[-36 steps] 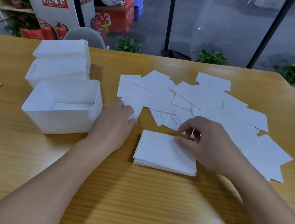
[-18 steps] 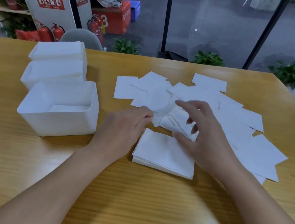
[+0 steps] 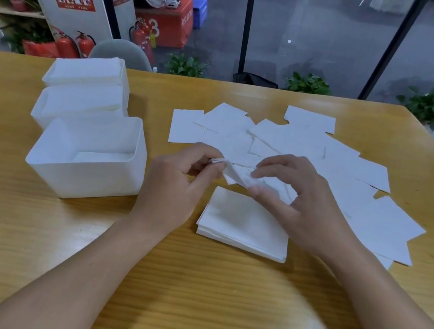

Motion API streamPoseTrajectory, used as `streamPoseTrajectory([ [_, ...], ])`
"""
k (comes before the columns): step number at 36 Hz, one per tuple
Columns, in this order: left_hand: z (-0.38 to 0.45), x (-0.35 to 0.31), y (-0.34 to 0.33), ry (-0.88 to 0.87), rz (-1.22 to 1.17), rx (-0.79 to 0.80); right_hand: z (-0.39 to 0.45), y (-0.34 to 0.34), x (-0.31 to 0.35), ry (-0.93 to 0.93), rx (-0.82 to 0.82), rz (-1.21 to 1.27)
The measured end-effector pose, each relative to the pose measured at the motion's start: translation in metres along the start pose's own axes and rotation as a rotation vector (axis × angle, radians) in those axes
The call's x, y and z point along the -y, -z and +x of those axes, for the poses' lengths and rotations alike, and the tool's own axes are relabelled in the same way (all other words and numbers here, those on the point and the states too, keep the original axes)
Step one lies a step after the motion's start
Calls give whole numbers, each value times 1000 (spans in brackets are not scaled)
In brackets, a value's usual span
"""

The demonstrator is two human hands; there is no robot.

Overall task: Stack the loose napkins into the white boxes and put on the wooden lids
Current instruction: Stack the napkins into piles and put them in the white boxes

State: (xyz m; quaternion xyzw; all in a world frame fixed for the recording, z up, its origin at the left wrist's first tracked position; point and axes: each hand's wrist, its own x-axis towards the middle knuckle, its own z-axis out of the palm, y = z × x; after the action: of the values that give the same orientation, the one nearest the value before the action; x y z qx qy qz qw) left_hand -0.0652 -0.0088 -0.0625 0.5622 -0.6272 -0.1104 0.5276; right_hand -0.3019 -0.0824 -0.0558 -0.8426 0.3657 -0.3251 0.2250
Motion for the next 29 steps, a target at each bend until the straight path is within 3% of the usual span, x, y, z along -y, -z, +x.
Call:
streamPoseTrajectory([
  [3, 0, 0, -2, 51, -102, -19, -1, -1, 1, 47, -26, 3],
  [15, 3, 0, 1, 70, -82, -22, 1, 12, 10, -42, -99, 226],
  [19, 3, 2, 0, 149, -71, 61, 2, 20, 7, -190, 55, 319],
  [24, 2, 10, -2, 224, 25, 312, 1, 25, -1, -305, 289, 136],
  [29, 0, 12, -4, 257, 76, 396, 0, 23, -5, -311, 320, 54],
])
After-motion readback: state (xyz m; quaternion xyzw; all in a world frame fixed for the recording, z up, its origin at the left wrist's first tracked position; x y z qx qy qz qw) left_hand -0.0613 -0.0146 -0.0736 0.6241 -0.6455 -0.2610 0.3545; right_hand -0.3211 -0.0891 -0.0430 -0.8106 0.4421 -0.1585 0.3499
